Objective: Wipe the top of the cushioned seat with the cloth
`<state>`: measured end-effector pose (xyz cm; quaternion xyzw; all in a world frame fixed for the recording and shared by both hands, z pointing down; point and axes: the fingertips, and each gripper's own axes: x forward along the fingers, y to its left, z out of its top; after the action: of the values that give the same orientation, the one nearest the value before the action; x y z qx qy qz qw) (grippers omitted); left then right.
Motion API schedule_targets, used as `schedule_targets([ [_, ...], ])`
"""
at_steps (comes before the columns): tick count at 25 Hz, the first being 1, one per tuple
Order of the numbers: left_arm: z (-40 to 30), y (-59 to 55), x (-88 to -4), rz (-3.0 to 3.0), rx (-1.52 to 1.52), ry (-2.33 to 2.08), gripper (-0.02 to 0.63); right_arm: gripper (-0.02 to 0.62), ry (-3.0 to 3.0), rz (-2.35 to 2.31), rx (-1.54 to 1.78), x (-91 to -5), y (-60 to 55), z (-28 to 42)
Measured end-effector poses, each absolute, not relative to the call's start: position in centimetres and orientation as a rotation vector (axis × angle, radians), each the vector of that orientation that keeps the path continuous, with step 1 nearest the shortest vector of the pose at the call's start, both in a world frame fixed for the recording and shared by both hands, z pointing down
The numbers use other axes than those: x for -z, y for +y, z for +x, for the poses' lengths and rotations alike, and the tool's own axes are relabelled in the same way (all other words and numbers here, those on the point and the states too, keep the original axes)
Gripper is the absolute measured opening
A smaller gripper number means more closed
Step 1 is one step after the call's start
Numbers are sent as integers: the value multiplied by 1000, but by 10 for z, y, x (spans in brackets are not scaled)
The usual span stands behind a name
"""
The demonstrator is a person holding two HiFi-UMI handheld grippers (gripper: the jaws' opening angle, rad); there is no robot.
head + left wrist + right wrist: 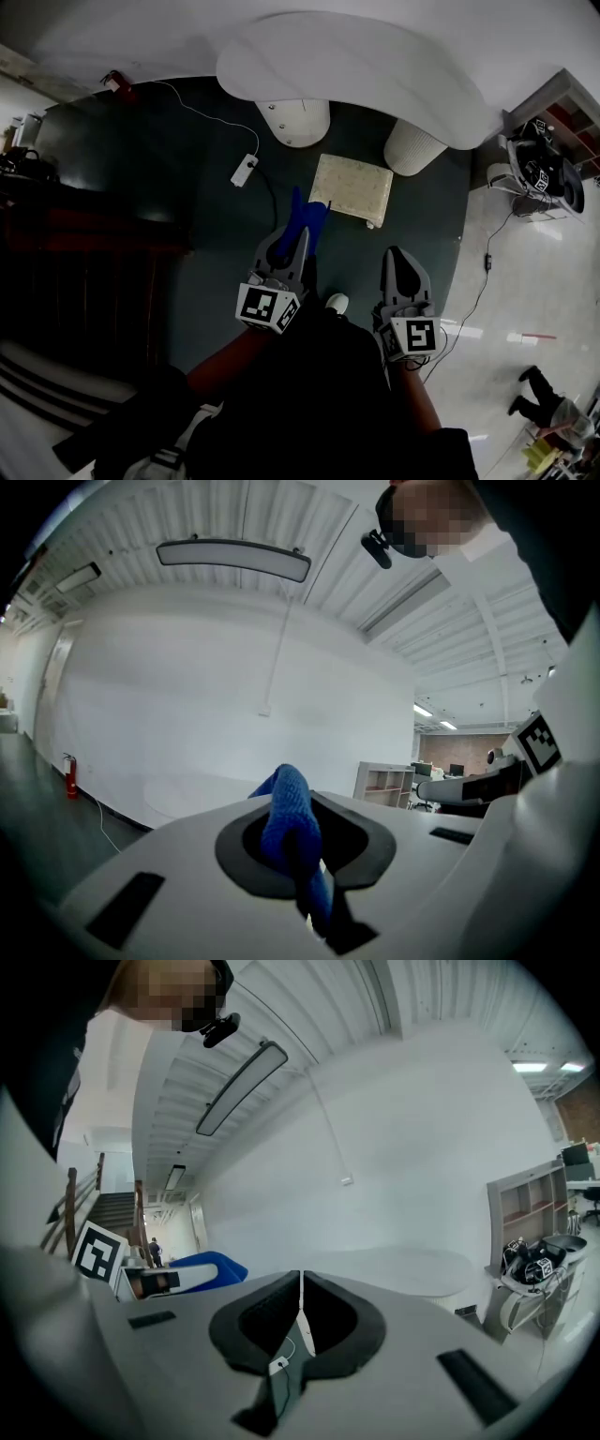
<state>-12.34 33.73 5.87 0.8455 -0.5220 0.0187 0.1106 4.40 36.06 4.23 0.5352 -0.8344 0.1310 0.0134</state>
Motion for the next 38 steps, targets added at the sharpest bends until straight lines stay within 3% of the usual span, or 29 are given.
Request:
schedule_targets([
  [24,-222,126,-94,2560,-53,-1343,40,38,-2490,1714,-334,-15,104,-61],
  [29,-222,102,-106,2489,-69,-1391,40,38,-2493,1651,-177,-10,76,-63],
  [38,-191,60,-118,2478,-228,-1496,40,38,-2644,1590,-254,-12,23,-42],
])
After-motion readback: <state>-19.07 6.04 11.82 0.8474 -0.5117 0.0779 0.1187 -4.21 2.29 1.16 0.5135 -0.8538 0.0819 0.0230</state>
